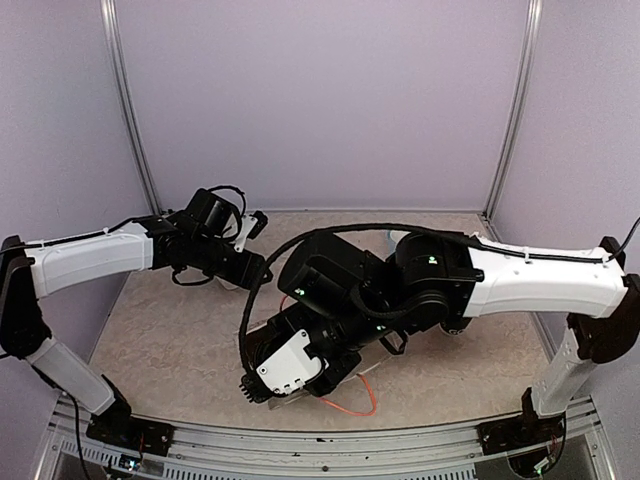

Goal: Pack the takeout coffee

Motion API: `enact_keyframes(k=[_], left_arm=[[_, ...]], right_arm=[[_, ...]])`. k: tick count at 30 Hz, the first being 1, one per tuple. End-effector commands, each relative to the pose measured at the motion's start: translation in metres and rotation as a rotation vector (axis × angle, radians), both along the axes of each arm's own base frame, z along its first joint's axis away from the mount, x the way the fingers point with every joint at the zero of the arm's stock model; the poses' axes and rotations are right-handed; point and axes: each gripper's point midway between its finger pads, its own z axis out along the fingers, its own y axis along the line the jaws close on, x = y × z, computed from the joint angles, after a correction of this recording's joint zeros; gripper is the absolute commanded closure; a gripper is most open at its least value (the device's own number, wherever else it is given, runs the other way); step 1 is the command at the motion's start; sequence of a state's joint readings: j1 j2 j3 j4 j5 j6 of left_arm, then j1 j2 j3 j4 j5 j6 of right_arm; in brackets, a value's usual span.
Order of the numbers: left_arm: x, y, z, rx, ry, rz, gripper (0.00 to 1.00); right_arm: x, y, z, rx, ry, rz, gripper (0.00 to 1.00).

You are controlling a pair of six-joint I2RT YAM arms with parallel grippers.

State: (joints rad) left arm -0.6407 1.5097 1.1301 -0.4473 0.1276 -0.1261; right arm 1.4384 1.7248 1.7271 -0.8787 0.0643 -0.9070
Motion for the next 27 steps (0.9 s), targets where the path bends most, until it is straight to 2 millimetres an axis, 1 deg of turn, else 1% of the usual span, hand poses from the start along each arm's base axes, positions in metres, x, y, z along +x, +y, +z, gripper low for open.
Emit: enact_keyframes(k=[1,3,5,10,13,17,19,21,24,27], left_arm=[[-0.004,0.009,0.004,0.01,-0.006,0.021,0.44],[-0.003,0.009,0.006,0.003,-0.011,0.019,0.44],[-0.002,0.007,0.007,-0.005,-0.012,0.02,0.44],[0.0,-0.003,0.0,-0.027,0.012,-0.006,0.44],[0.004,-0.012,-0.009,-0.027,0.035,-0.021,0.44],[0.011,-0.018,-0.026,0.005,0.066,-0.028,0.45],[0.013,-0.022,-0.035,0.021,0.082,-0.034,0.44],[0.012,-0.026,-0.041,0.029,0.091,-0.045,0.45],[0.013,-0.031,-0.041,0.025,0.093,-0.054,0.44],[0.012,-0.035,-0.042,0.024,0.096,-0.058,0.45]], right_arm=[[-0.009,0.0,0.005,0.008,0.04,-0.006,0.52],[-0.005,-0.006,0.004,0.004,0.023,-0.021,0.52],[0.003,-0.013,0.003,0.0,-0.002,-0.038,0.52],[0.024,-0.029,0.003,0.006,-0.061,-0.088,0.53],[0.035,-0.039,-0.001,0.002,-0.085,-0.113,0.54],[0.047,-0.052,-0.006,-0.005,-0.108,-0.14,0.54],[0.052,-0.057,-0.008,-0.009,-0.118,-0.153,0.55],[0.057,-0.061,-0.011,-0.012,-0.128,-0.165,0.55],[0.061,-0.065,-0.012,-0.01,-0.125,-0.178,0.56],[0.054,-0.062,-0.011,-0.008,-0.08,-0.153,0.56]])
